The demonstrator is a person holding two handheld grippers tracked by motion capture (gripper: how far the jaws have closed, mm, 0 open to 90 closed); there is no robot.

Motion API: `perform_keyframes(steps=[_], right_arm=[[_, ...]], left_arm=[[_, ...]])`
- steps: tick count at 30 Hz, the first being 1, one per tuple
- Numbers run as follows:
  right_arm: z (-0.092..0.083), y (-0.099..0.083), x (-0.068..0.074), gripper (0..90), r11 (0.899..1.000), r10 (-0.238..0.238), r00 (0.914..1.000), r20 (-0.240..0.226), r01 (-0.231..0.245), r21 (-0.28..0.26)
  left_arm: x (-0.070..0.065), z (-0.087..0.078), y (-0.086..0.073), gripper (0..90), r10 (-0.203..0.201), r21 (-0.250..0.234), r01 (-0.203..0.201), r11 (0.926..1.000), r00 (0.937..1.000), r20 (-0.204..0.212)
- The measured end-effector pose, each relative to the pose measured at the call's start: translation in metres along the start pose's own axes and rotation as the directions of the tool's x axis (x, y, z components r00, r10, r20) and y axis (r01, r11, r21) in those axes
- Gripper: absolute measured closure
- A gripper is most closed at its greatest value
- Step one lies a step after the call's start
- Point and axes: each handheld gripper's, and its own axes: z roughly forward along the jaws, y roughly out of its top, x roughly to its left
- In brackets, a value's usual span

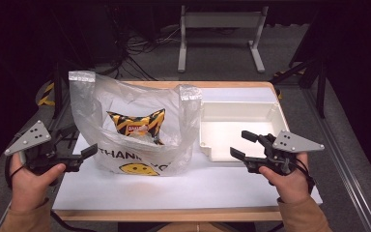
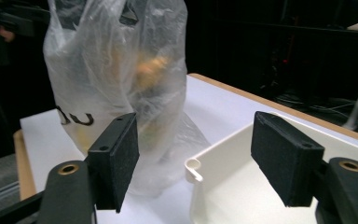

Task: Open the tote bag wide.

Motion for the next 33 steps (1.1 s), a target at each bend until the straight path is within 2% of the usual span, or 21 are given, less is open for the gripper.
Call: perform_keyframes(steps=[1,4,8,15,18,19,21,24,26,30,31,33], right_arm=[[0.004,0.002,0.001,30.9,1.000,0.004,0.9998,-0.020,-0.004,-0.009],[0.009,0.006,0.006,30.1,1.000,-0.023,0.9995,-0.022,0.022,-0.007],[0.016,0.008,0.008,28.6,0.999,-0.030,0.9990,-0.032,0.030,-0.010],[0.024,0.010,0.013,26.9,0.999,-0.042,0.9979,-0.050,0.041,-0.002],[0.031,0.011,0.016,26.6,0.999,-0.043,0.9963,-0.074,0.043,-0.004],[0.035,0.013,0.018,26.1,0.999,-0.044,0.9948,-0.091,0.044,-0.008],[0.036,0.013,0.019,25.6,0.999,-0.047,0.9943,-0.095,0.047,-0.007],[0.041,0.016,0.022,24.1,0.998,-0.063,0.9925,-0.105,0.062,-0.009],[0.044,0.018,0.024,22.9,0.998,-0.056,0.9923,-0.111,0.056,-0.002],[0.050,0.021,0.029,22.5,0.997,-0.077,0.9897,-0.121,0.077,-0.010],[0.053,0.022,0.030,22.4,0.997,-0.082,0.9889,-0.124,0.081,-0.010],[0.057,0.023,0.032,22.4,0.996,-0.086,0.9872,-0.134,0.085,-0.012]], left_arm=[[-0.001,0.004,0.000,4.3,0.006,-0.006,-0.006,1.0000,0.9999,-0.010],[-0.001,0.007,0.001,4.5,0.019,0.003,-0.019,0.9998,0.9998,-0.010],[0.001,0.008,0.003,8.8,0.036,0.010,-0.036,0.9993,0.9993,-0.012],[0.008,0.013,0.004,11.9,0.029,0.021,-0.029,0.9994,0.9996,0.002],[0.011,0.015,0.004,13.1,0.027,0.013,-0.027,0.9995,0.9996,0.004],[0.011,0.016,0.004,16.1,0.022,0.012,-0.022,0.9997,0.9997,0.004],[0.011,0.019,0.002,18.1,0.024,0.013,-0.024,0.9996,0.9996,0.014],[0.010,0.021,0.000,29.6,0.036,0.028,-0.037,0.9989,0.9991,0.023],[0.008,0.020,-0.001,45.9,0.055,0.026,-0.055,0.9981,0.9983,0.019],[0.006,0.017,0.000,75.5,0.075,0.020,-0.076,0.9969,0.9970,0.021],[0.006,0.017,-0.001,81.5,0.076,0.017,-0.077,0.9969,0.9969,0.020],[0.006,0.016,-0.001,87.4,0.081,0.008,-0.081,0.9967,0.9966,0.017]])
